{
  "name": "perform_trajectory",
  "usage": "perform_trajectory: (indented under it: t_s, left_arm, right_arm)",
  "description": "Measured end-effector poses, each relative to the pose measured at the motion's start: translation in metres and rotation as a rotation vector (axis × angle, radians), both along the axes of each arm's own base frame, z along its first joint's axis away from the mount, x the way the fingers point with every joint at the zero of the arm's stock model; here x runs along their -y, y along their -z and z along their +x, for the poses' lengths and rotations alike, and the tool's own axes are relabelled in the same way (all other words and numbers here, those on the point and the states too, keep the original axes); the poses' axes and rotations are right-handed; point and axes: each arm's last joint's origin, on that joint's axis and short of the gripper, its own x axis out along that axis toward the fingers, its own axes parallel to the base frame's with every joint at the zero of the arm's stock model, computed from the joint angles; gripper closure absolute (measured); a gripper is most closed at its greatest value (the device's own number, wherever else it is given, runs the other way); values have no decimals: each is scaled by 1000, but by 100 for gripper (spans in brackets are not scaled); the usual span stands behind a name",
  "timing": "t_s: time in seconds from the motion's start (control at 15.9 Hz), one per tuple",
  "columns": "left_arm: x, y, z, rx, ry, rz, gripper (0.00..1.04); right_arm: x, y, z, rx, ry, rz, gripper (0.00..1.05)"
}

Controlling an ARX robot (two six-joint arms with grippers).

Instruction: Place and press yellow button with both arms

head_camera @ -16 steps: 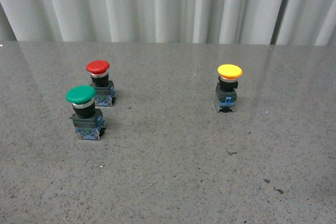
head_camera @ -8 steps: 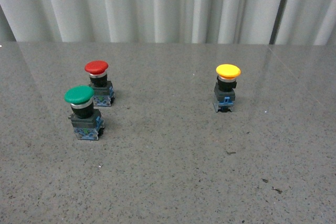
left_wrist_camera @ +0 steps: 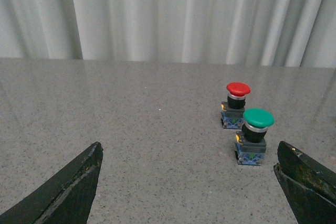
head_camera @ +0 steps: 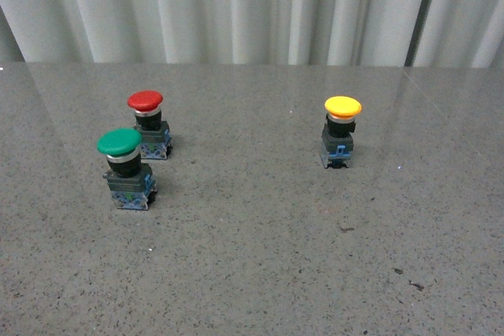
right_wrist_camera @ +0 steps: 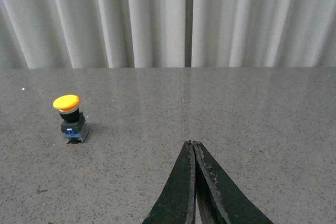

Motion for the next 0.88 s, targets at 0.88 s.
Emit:
perform_trajectory:
  t_s: [0.88]
  left_arm:
    - [0, 0, 0, 1, 0, 0, 7]
  right_arm:
    - [0, 12, -22, 0, 0, -1, 103]
